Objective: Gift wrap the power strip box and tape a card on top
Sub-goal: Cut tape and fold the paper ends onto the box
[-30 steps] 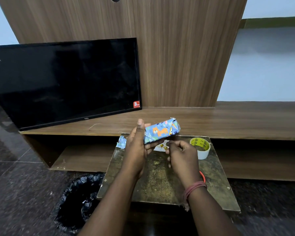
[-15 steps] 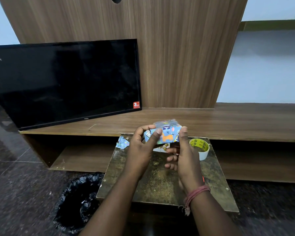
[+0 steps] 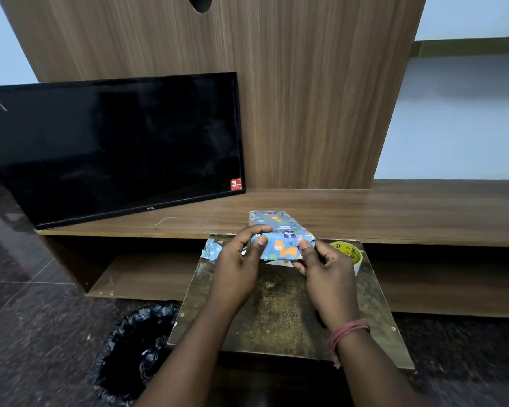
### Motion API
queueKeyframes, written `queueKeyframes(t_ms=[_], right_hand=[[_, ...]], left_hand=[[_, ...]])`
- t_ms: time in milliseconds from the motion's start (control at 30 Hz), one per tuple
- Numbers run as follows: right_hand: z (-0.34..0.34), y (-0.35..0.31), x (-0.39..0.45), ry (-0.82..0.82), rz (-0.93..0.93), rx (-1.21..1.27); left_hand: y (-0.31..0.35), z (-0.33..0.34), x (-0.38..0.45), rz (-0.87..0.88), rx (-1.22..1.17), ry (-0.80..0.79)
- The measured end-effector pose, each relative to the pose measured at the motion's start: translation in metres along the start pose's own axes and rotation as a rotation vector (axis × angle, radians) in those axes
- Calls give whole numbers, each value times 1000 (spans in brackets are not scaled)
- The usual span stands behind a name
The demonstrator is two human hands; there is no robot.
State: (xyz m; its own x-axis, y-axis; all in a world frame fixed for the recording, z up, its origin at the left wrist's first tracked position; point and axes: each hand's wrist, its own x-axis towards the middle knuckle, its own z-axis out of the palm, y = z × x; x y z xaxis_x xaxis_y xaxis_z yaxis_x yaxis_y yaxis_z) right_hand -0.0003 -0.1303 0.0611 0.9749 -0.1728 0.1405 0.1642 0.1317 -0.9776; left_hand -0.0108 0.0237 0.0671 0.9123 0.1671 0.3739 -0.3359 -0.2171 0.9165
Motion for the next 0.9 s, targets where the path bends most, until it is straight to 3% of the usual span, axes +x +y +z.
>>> queueKeyframes(t_ms=[200,433,533,900], right_hand=[[2,-1,-4,22,-44,14],[0,-7,-5,7,-20,105],[-2,-7,-3,32,13,119],[-4,1,-5,-11,34,126]], left_hand=[[1,4,-3,29,28,58],[-3,-9,-5,-88,-282,-182],[-6,-15,-4,-74,-258,-231],[-22,-11,0,-60,-149,-103]])
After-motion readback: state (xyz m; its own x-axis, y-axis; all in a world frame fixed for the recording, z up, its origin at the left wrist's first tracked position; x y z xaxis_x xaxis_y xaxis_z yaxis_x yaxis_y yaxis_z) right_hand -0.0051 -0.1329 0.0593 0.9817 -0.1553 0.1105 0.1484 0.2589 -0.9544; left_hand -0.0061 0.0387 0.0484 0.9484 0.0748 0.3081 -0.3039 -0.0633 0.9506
